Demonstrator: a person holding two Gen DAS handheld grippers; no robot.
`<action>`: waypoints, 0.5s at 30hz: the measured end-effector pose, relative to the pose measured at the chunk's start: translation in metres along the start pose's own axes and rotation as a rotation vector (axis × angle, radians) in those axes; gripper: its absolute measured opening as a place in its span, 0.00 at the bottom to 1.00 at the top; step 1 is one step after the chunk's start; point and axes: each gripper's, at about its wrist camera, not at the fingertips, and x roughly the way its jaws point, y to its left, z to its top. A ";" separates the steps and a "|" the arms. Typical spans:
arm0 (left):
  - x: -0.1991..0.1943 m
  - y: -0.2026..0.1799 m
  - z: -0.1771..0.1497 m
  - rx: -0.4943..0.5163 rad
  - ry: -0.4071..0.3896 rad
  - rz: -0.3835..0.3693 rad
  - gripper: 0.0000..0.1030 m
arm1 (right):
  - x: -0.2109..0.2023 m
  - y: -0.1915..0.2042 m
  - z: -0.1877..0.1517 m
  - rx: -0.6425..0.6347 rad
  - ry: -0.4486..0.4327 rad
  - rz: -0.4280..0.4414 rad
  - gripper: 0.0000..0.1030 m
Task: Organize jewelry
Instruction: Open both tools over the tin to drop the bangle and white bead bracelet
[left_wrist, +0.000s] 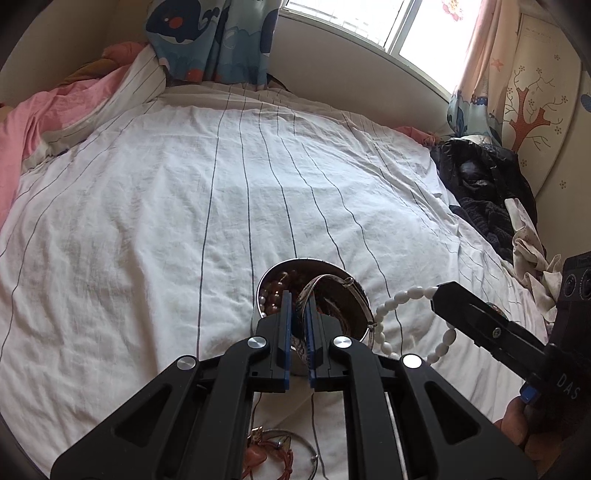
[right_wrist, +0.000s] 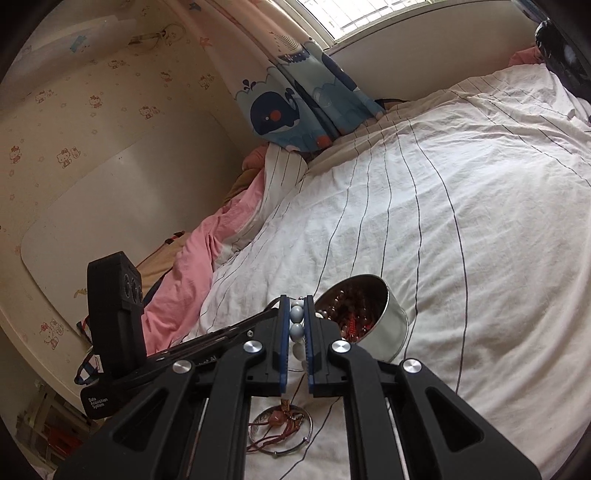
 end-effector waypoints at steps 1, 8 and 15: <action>0.005 -0.001 0.003 -0.003 0.002 -0.001 0.06 | 0.003 0.000 0.004 -0.004 -0.003 0.000 0.08; 0.029 0.004 0.002 0.015 0.070 0.049 0.16 | 0.042 -0.025 0.012 0.053 0.032 -0.075 0.12; 0.006 0.032 -0.010 -0.023 0.072 0.061 0.17 | 0.031 -0.042 0.000 0.103 0.046 -0.140 0.18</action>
